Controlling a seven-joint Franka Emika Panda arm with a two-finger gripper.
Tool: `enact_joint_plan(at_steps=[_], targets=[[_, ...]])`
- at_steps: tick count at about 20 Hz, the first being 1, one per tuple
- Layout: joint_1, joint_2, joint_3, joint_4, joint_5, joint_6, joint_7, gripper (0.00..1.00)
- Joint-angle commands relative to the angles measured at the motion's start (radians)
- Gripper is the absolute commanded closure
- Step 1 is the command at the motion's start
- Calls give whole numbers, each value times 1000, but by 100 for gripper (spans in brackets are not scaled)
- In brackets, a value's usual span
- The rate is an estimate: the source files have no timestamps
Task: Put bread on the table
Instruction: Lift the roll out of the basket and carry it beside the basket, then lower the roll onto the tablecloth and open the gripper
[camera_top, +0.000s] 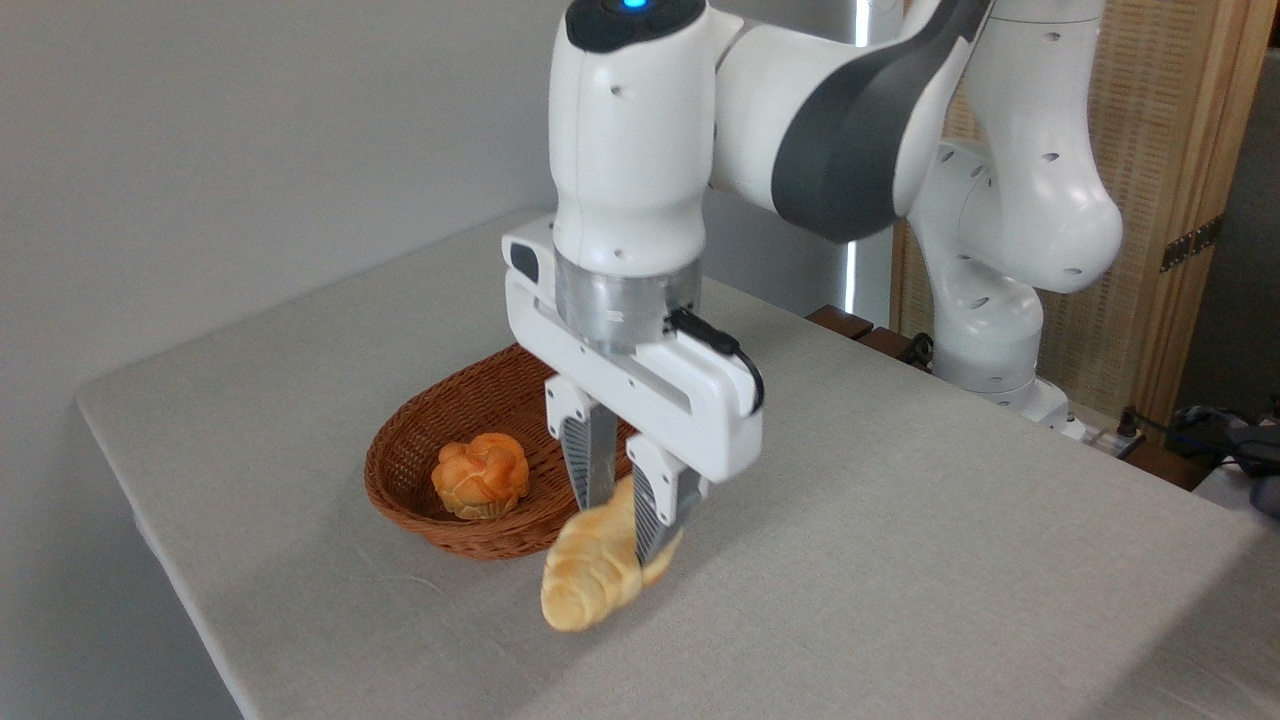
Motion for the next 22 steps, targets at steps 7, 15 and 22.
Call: enact_joint_plan(at_steps=[7, 15, 22], targets=[[-8, 69, 11, 28, 47, 40, 2, 3], [-9, 66, 3, 49, 37, 40, -38, 0], [-15, 38, -53, 145, 4, -67, -142, 0]])
